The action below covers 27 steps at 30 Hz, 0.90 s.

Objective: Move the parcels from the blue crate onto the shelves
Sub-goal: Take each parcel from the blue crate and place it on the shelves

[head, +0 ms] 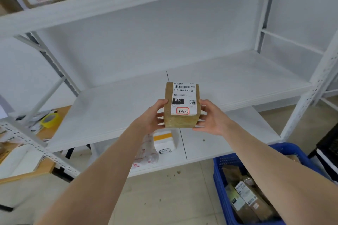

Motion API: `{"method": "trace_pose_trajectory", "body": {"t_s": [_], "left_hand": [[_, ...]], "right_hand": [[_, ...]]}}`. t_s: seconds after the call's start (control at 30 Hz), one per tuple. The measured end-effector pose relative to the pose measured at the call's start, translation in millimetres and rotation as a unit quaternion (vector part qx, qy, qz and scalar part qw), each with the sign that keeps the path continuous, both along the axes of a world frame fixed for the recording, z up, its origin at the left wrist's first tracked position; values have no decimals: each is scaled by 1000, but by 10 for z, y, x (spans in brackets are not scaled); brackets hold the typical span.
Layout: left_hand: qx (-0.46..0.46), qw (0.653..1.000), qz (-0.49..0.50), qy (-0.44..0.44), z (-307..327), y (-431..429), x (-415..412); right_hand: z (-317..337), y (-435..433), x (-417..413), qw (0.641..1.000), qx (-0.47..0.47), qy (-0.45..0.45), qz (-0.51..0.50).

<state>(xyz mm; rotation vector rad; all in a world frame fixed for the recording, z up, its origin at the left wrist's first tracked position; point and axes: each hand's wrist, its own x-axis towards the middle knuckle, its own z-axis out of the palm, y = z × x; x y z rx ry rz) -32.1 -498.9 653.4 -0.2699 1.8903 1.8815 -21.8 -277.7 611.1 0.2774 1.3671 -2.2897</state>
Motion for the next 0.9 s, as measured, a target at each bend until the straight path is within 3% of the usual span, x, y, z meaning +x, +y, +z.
{"method": "trace_pose_trajectory", "body": {"t_s": [0.4, 0.9], "left_hand": [[29, 989, 36, 142, 1079, -103, 425], [34, 938, 77, 337, 2812, -656, 366]], "right_hand": [[1117, -148, 289, 992, -11, 128, -1], [2960, -889, 77, 952, -7, 305, -13]]}}
